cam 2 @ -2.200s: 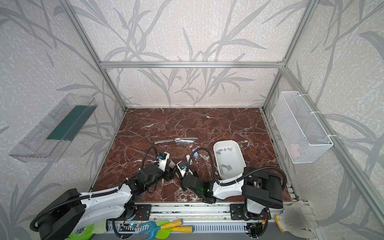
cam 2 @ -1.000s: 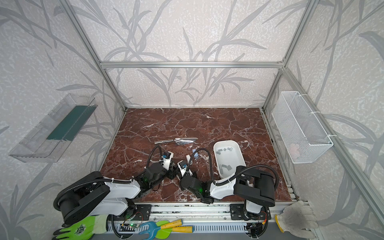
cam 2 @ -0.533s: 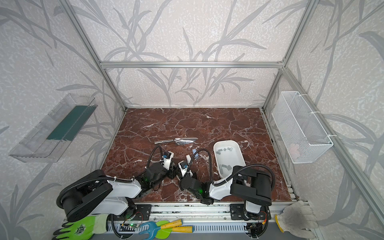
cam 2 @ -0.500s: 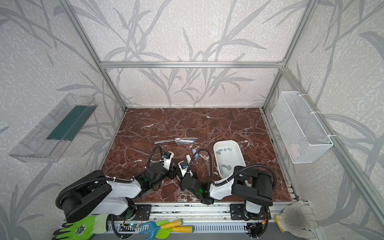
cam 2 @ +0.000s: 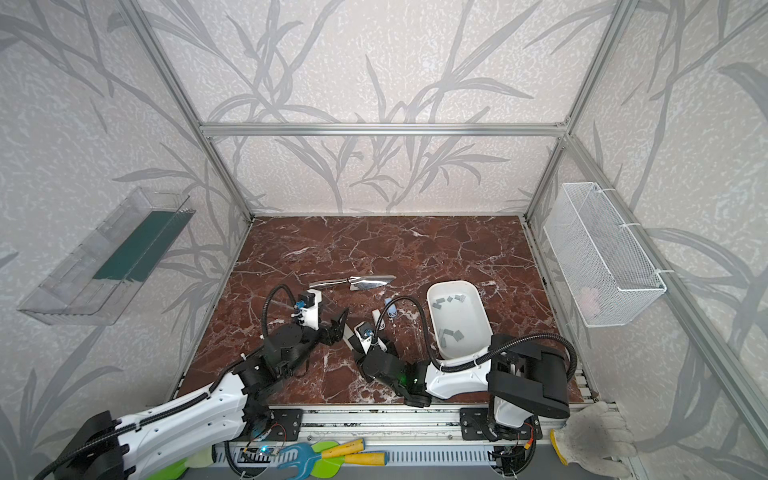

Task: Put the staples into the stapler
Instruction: 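Press the long stapler's black top down with the left gripper while right holds base, then release the closed long stapler and lift both grippers away from it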

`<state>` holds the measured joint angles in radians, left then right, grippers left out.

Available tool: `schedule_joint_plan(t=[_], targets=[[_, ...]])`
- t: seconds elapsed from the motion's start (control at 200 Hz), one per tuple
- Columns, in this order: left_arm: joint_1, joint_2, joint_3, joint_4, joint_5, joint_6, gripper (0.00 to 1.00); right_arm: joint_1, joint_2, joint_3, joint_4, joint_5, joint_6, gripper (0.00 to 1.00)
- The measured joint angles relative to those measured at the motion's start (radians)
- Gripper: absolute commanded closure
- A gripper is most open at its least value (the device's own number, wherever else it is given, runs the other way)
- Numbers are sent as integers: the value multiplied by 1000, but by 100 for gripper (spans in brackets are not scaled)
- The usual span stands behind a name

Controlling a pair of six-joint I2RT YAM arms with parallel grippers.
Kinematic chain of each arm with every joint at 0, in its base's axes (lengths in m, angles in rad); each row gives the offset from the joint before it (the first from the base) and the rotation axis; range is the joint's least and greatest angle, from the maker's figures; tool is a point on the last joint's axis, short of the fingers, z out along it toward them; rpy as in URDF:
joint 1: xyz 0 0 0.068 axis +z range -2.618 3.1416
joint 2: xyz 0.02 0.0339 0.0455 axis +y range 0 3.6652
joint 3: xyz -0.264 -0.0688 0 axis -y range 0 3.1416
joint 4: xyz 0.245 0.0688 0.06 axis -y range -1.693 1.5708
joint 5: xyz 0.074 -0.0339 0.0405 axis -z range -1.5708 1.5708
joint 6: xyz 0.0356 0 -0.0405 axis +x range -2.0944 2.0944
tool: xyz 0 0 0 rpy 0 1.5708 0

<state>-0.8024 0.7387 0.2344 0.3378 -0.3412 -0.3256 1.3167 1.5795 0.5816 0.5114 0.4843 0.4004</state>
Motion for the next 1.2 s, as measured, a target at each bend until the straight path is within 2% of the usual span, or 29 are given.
schedule_joint_plan(t=[0.175,0.365,0.57,0.855,1.11,1.2], targets=[[19,-137,13,-195,-111,-42,15,0,64,36,-9,-3,-2,40],[77,-153,42,-326,-167,-95,15,0,143,114,-18,0,-8,48],[181,-143,42,-376,-129,-138,15,-13,213,180,-54,24,10,64],[288,-51,53,-379,-71,-185,15,-43,241,238,-117,45,53,76],[330,-4,93,-366,-22,-211,15,-76,294,330,-192,90,122,80],[336,-4,93,-368,-13,-216,14,-80,308,373,-256,126,153,85]])
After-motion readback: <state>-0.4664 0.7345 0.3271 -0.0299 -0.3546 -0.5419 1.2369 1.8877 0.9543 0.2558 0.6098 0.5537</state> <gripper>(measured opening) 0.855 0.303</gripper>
